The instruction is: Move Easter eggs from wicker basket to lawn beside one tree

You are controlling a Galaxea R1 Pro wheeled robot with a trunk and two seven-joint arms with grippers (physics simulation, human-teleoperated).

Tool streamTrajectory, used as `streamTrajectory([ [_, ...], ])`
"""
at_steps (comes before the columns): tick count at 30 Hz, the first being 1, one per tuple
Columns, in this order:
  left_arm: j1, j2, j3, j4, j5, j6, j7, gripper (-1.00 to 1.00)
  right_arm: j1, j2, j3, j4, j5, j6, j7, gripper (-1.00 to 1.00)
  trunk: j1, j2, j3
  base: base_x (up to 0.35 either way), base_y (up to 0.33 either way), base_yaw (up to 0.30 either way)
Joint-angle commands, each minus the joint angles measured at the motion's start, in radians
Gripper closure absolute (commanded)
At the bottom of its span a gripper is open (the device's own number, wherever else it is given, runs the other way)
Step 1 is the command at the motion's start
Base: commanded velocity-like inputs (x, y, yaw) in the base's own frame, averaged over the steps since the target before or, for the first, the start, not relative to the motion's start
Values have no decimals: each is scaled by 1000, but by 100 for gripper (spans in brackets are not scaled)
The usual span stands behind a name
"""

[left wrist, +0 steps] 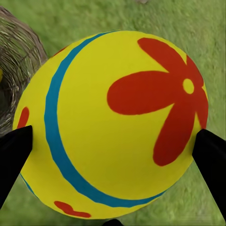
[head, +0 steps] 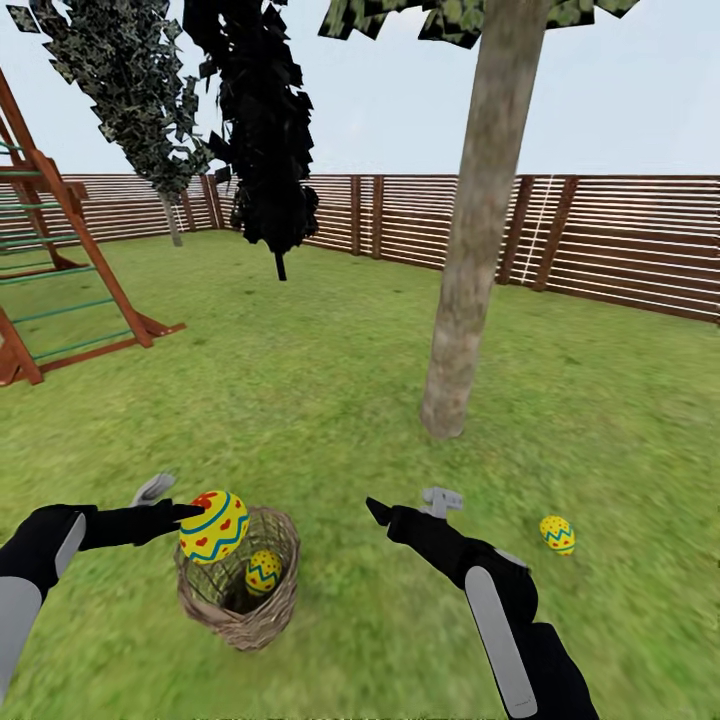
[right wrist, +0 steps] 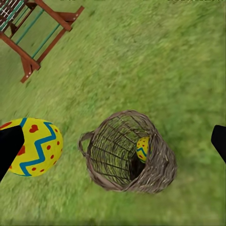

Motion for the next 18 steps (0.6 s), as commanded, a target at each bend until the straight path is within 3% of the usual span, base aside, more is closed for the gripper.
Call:
streamTrajectory([
  [1,-1,0,5,0,-5,7,-6,100,-1,1,-1,-1,3,5,4,-100,-4,6,3,-111,0,-121],
  [18,-1,-3,5,0,-6,7,0,100,-1,1,-1,-1,3,5,4,-100,-69,125,78,-37,0,-181],
])
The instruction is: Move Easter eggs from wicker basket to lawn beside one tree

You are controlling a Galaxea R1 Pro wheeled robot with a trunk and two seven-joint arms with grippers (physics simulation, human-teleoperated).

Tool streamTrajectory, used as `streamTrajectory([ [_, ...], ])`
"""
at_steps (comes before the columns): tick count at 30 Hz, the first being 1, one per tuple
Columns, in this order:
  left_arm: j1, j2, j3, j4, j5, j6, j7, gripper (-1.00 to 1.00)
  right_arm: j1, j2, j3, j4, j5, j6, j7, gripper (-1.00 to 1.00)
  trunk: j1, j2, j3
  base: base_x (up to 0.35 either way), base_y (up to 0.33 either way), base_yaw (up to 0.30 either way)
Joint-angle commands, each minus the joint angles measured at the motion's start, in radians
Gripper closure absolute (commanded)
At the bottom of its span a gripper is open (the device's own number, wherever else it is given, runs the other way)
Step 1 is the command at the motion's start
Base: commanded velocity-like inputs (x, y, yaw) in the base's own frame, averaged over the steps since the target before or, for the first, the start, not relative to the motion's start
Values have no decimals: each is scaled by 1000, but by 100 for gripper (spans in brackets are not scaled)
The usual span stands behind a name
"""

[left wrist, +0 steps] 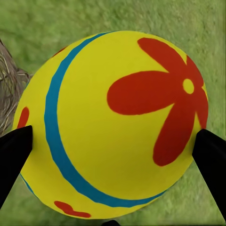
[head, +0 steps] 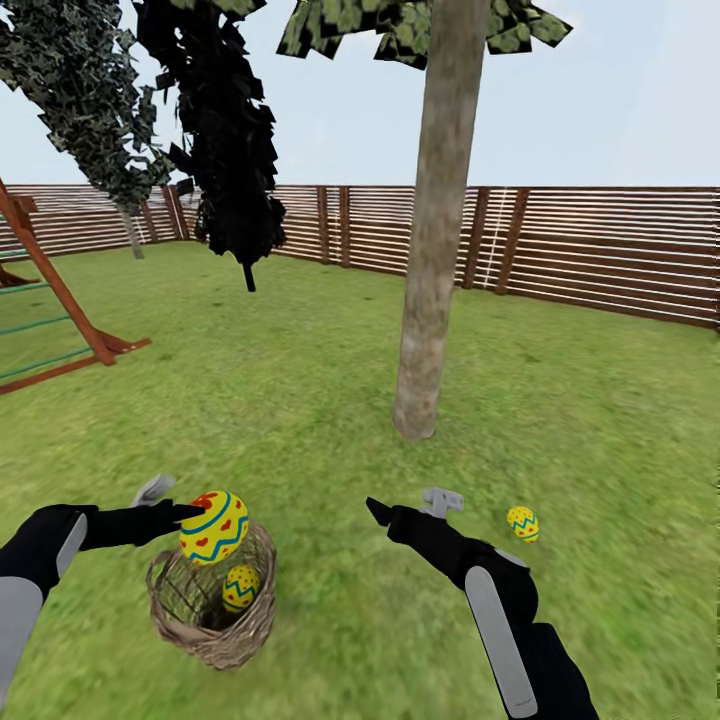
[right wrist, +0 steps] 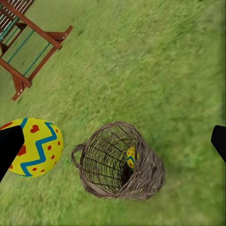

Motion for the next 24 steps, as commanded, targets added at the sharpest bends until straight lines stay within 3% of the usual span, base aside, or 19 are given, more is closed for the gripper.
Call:
streamTrajectory([
  [1,-1,-1,5,0,-5,7,-5,100,-1,1,-1,-1,3,5,4,-100,-4,6,3,0,0,-98],
  [12,-1,-2,5,0,-5,6,-1,100,-1,2,-1,-1,3,5,4,-100,-46,83,38,0,0,-9],
  [24,-1,-4,0,0,-5,-12,3,100,-1,2,-2,-1,2,5,4,-100,-46,83,38,0,-35,-27],
])
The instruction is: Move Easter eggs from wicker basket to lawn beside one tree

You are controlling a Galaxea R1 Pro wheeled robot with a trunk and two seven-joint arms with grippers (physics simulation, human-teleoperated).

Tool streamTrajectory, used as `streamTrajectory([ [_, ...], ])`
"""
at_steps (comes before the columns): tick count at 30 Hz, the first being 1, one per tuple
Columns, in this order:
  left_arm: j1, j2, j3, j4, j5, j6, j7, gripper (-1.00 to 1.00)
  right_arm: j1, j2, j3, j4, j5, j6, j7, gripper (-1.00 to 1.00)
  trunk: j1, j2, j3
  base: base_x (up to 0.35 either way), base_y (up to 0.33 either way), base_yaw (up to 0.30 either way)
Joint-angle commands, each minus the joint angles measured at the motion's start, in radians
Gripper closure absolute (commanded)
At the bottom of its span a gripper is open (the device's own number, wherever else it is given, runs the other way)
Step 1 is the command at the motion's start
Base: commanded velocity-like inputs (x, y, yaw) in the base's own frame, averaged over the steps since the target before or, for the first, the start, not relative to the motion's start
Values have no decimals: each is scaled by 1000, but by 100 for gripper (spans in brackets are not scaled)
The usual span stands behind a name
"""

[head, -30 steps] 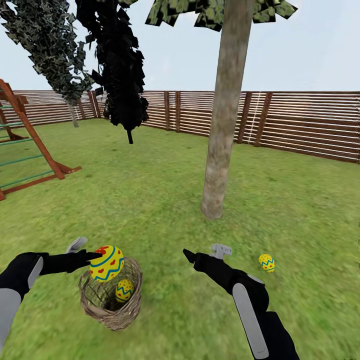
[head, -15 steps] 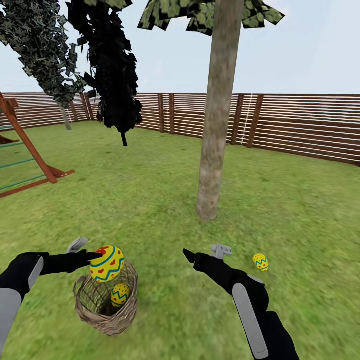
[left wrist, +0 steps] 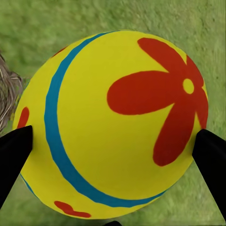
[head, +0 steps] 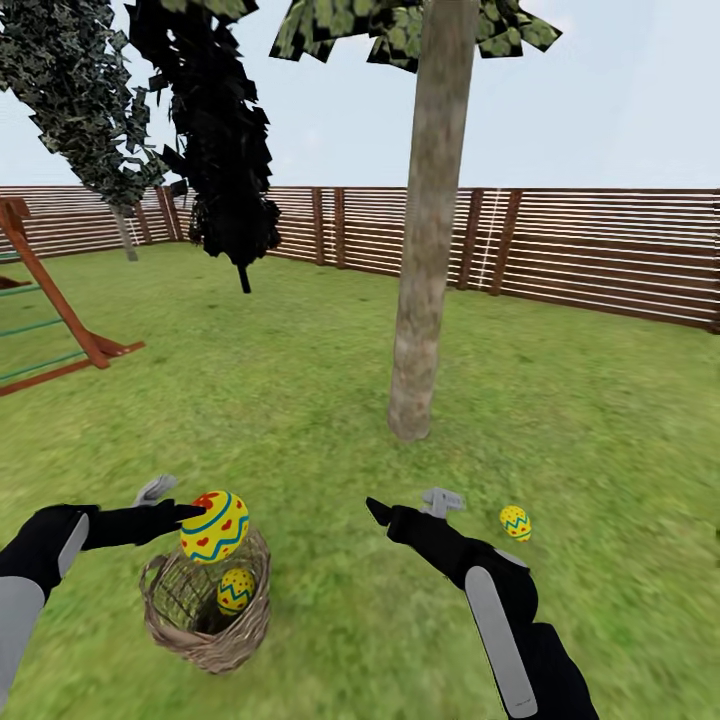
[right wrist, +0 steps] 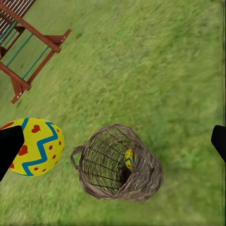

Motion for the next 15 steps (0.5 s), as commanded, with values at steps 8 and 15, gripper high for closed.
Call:
streamTrajectory([
  [8,-1,-2,2,-1,-10,7,-5,100,-1,0,-1,0,3,5,4,-100,0,-1,4,0,-281,-243],
  [15,-1,-3,1,-1,-15,6,-4,100,-1,0,-1,1,3,5,4,-100,0,-1,10,45,-293,-255],
])
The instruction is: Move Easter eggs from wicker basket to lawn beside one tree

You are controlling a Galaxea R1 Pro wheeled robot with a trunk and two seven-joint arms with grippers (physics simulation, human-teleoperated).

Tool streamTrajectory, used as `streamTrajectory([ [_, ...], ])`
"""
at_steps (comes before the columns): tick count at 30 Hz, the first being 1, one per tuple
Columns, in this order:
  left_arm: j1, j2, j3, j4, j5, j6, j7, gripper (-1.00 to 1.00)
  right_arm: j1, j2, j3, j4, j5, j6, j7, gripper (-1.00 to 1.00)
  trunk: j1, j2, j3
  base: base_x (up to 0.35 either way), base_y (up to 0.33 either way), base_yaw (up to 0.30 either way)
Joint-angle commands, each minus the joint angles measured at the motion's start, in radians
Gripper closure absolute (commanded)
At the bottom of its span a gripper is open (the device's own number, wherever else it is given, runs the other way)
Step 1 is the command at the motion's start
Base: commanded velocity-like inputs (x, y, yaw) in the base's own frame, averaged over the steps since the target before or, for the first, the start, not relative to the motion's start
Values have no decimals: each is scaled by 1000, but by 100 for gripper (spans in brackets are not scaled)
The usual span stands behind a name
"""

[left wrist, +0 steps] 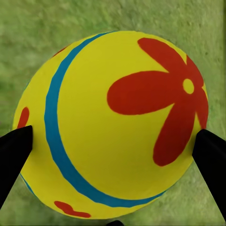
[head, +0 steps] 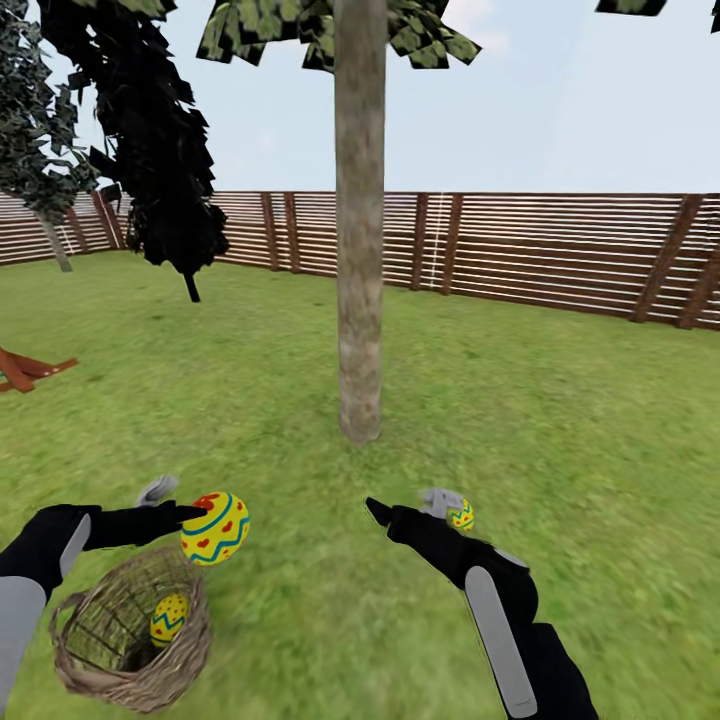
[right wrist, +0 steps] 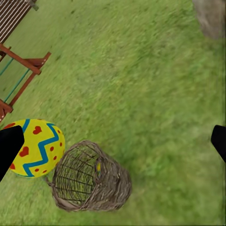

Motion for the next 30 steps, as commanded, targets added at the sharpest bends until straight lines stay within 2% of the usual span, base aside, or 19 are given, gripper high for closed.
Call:
streamTrajectory([
  [1,-1,-1,6,-1,-6,3,-5,100,-1,0,-2,0,3,5,4,-100,0,-1,0,100,-293,-255],
  [3,-1,-1,6,-1,-7,-24,11,100,-1,0,-10,-1,3,5,4,-100,0,-1,1,128,-288,-255],
  [7,-1,-3,6,-1,-7,-34,53,100,-1,-1,-35,-1,3,6,7,-100,0,-1,5,146,-283,-256],
  [10,-1,-14,6,-1,-9,-36,68,100,-1,-1,-38,-1,3,6,7,-100,0,-1,7,152,-282,-256],
  [15,-1,-26,6,0,-8,-36,146,100,-1,-1,-39,-1,3,5,7,-100,0,-1,11,152,-282,-256],
  [16,-1,-34,6,1,-8,-36,190,100,-1,-1,-38,-1,3,5,7,-100,0,-1,12,155,-282,-256],
  [20,-1,-94,8,1,-7,-42,444,100,-1,0,-38,-1,4,5,6,-100,0,-1,16,163,-282,-256],
  [23,-1,-122,8,9,-6,-116,575,100,-1,-1,-39,-1,4,5,5,-100,0,-1,18,186,-281,-256],
  [26,-1,-142,9,11,-4,-139,642,100,-1,-1,-38,-1,3,5,6,-100,0,-1,21,206,-281,-256],
  [30,-1,-148,9,11,-6,-143,654,100,-1,-1,-39,-1,4,5,5,-100,0,-1,24,212,-279,-248],
])
